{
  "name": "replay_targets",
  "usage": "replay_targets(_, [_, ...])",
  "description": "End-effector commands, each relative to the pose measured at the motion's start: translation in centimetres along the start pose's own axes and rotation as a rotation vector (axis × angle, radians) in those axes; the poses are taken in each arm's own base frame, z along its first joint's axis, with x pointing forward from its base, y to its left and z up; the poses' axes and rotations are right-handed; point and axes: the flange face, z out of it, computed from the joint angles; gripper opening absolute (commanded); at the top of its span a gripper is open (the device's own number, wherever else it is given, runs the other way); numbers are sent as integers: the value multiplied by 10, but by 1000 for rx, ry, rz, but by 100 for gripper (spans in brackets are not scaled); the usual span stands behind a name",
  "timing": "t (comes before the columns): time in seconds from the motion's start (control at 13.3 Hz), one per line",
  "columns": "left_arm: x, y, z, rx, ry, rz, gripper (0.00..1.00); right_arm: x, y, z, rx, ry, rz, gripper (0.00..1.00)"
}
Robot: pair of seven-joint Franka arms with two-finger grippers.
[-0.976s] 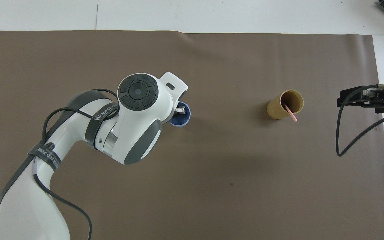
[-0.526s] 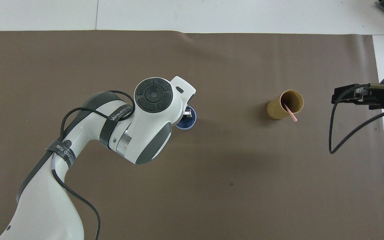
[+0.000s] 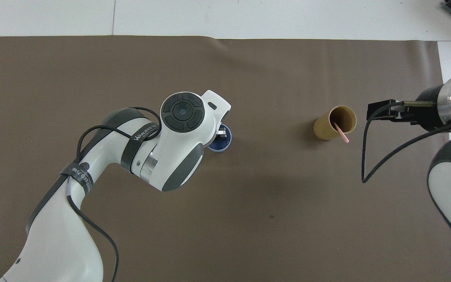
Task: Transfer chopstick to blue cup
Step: 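Slide the blue cup toward the table center with the left gripper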
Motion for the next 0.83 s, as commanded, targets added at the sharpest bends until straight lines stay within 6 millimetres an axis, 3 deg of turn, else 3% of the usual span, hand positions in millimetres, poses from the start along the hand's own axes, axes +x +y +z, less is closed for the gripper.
replay_targets(0.0, [-5,3,12,-7,41,-1,0,-1,3,2,-1,12,9,100])
replay_targets(0.3, [-9,2,17,0,33,1,3,-2,1,2,-1,15,7,100])
replay_targets(0.38, [-5,4,14,-15,50,1,40,-2,1,2,-1,13,7,100])
replay_targets(0.45, [-1,4,7,-24,59,-5,99,-3,2,2,-1,13,9,100])
replay_targets(0.6, [1,0,-8,-17,47,-13,100,-4,3,4,-2,7,9,100])
replay_targets(0.75, [4,-4,-40,-12,35,-24,100,-5,2,9,-3,3,10,100])
